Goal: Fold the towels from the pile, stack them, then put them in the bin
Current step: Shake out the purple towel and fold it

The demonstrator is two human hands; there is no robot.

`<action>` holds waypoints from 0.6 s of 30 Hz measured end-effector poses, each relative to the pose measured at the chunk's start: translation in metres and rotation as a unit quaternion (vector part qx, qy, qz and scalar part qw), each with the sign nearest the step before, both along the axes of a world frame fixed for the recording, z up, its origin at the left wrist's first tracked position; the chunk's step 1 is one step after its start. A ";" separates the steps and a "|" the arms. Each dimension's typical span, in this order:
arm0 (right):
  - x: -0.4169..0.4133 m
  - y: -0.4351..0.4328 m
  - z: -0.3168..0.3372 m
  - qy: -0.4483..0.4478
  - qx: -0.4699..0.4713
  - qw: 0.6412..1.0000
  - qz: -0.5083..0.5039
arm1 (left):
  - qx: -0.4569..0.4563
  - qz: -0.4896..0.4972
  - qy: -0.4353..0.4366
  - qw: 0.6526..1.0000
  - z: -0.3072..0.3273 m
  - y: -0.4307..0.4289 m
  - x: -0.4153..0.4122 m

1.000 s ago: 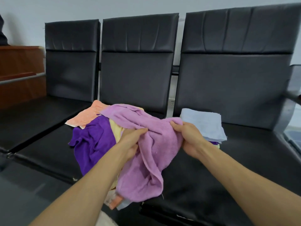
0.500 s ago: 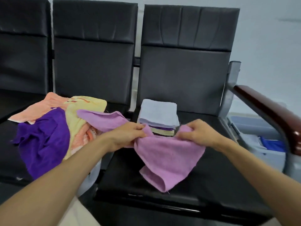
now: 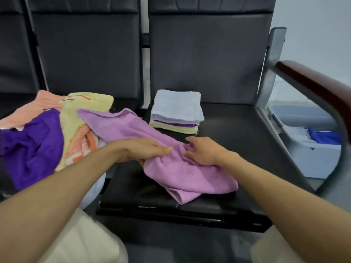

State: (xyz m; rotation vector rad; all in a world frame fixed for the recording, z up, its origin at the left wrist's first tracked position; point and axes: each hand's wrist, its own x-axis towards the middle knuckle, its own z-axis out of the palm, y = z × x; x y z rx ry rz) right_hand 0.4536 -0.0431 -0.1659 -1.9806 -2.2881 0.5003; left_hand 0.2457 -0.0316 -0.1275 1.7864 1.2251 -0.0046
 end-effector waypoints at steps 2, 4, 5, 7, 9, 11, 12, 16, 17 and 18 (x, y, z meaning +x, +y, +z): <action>-0.009 0.005 -0.008 0.018 -0.004 1.000 -0.005 | 0.008 0.020 -0.009 1.000 -0.001 0.000 0.000; -0.014 0.008 -0.010 0.010 -0.005 1.000 -0.020 | 0.029 0.035 -0.007 0.999 -0.004 0.002 -0.002; -0.015 0.008 -0.008 0.007 -0.015 0.999 -0.033 | 0.045 0.046 0.001 0.998 -0.005 0.004 -0.004; -0.012 0.006 0.002 -0.013 -0.074 0.996 -0.058 | 0.075 0.064 0.026 0.995 -0.008 0.007 -0.006; -0.006 0.002 0.013 -0.049 -0.122 0.989 -0.067 | 0.090 0.075 0.026 0.993 -0.009 0.007 -0.007; 0.003 -0.002 0.022 -0.029 -0.138 0.987 -0.075 | 0.089 0.090 -0.004 0.992 -0.011 0.008 -0.008; 0.008 -0.004 0.027 0.028 -0.143 0.986 -0.086 | 0.098 0.093 -0.010 0.991 -0.011 0.008 -0.009; 0.022 -0.006 0.043 0.374 -0.154 0.898 -0.173 | 0.156 0.113 -0.025 0.981 -0.007 0.012 -0.007; 0.026 -0.005 0.046 0.439 -0.150 0.867 -0.181 | 0.162 0.128 -0.046 0.977 -0.006 0.014 -0.006; 0.029 -0.004 0.048 0.493 -0.147 0.837 -0.186 | 0.162 0.147 -0.075 0.973 -0.006 0.015 -0.005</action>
